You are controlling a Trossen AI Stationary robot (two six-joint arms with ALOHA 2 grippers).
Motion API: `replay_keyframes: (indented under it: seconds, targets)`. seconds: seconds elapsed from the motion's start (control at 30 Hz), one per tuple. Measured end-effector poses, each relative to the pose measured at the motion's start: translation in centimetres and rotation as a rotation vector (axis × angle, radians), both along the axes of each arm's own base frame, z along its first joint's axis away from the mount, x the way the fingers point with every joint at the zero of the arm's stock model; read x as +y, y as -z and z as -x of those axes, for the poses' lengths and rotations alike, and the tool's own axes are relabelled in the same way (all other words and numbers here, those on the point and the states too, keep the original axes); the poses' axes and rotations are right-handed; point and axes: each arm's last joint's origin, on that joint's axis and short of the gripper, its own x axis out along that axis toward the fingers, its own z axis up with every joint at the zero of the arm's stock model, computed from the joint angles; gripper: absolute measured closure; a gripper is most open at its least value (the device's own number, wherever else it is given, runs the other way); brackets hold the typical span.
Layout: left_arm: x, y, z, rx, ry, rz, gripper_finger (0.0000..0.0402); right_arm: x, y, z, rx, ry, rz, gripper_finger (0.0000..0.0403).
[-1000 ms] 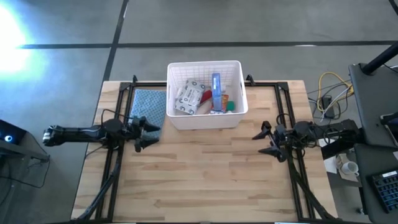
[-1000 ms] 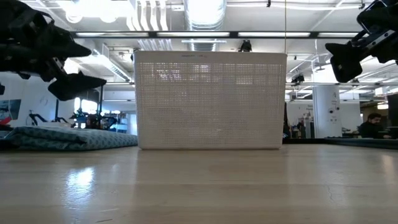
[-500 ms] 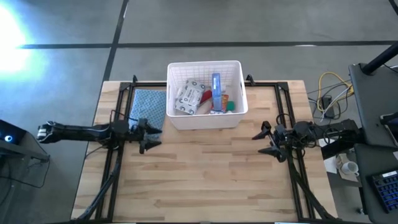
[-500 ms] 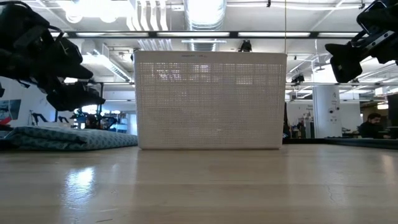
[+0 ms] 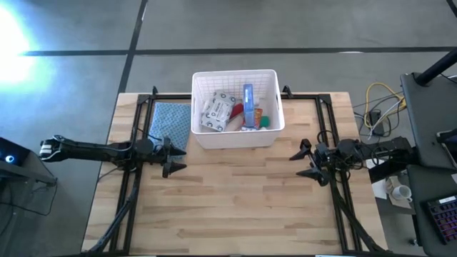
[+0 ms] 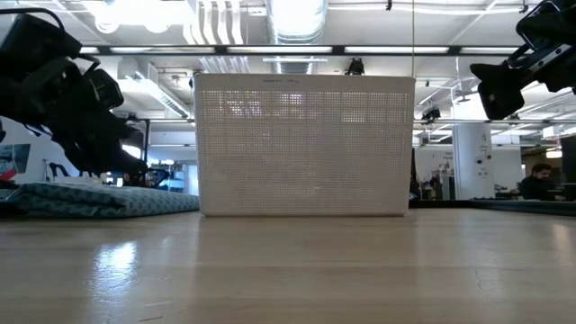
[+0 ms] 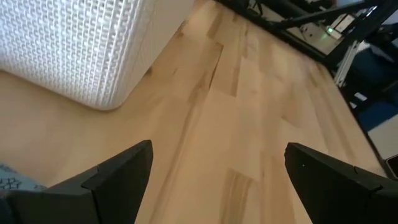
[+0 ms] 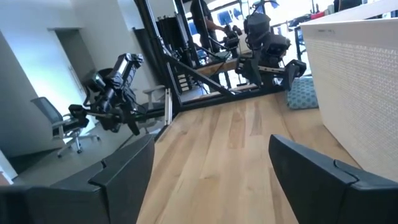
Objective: Pick & place medical supplies in basket/bin
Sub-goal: Return to Home Position
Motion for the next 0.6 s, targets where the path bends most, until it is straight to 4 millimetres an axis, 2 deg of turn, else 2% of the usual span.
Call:
replay_keyframes:
  seconds: [0.23,0.6]
  targets:
    - [0.00,0.30,-0.07,0.031,0.000,0.001,0.0059,0.00,-0.01,0.00,0.000,0.000,0.000,0.0106]
    - [0.00,0.32,-0.08,0.032,0.000,0.001,0.0059,0.00,-0.01,0.00,0.000,0.000,0.000,0.0095]
